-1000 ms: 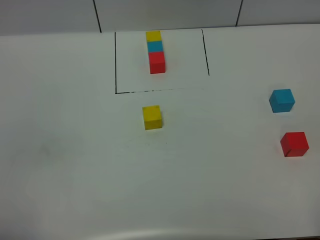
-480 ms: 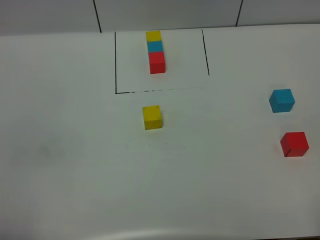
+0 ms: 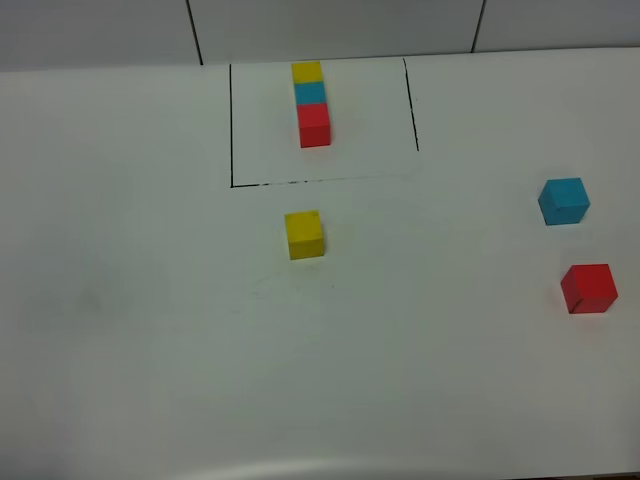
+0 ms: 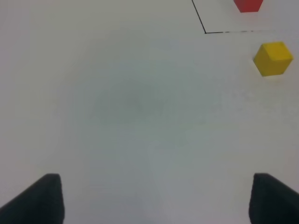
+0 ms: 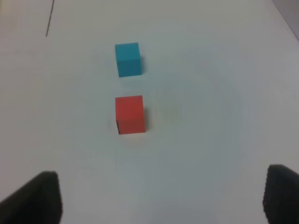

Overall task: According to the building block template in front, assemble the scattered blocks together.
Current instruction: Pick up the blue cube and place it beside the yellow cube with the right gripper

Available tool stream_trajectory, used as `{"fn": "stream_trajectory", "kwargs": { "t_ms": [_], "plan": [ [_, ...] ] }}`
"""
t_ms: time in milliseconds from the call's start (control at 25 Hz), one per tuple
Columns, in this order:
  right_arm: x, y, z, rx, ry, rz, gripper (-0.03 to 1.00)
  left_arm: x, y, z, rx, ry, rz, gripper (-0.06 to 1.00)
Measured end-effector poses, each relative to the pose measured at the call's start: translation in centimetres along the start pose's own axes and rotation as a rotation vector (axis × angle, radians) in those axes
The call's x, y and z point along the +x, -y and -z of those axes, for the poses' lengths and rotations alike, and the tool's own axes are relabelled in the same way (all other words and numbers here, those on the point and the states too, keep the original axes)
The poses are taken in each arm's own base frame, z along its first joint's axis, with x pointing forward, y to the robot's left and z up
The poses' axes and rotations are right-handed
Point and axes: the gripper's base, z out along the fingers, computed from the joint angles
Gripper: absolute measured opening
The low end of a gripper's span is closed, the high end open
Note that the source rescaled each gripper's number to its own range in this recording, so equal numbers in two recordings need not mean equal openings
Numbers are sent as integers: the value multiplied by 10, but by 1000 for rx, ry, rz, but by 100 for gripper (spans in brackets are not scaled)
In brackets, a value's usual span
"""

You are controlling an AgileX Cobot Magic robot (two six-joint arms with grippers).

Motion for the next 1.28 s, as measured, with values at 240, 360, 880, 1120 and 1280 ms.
{"fn": "stream_trajectory", "kwargs": {
  "t_ms": [240,360,880,1120,1280],
  "plan": [
    [0,0,0,0,0,0,75,0,0,0,0,0,1,84],
    [0,0,0,0,0,0,75,0,0,0,0,0,1,84],
    [0,0,0,0,0,0,75,0,0,0,0,0,1,84],
    [0,0,0,5,0,3,75,0,0,0,0,0,1,84],
    [0,1,0,12,1,6,75,0,0,0,0,0,1,84]
  ]
}}
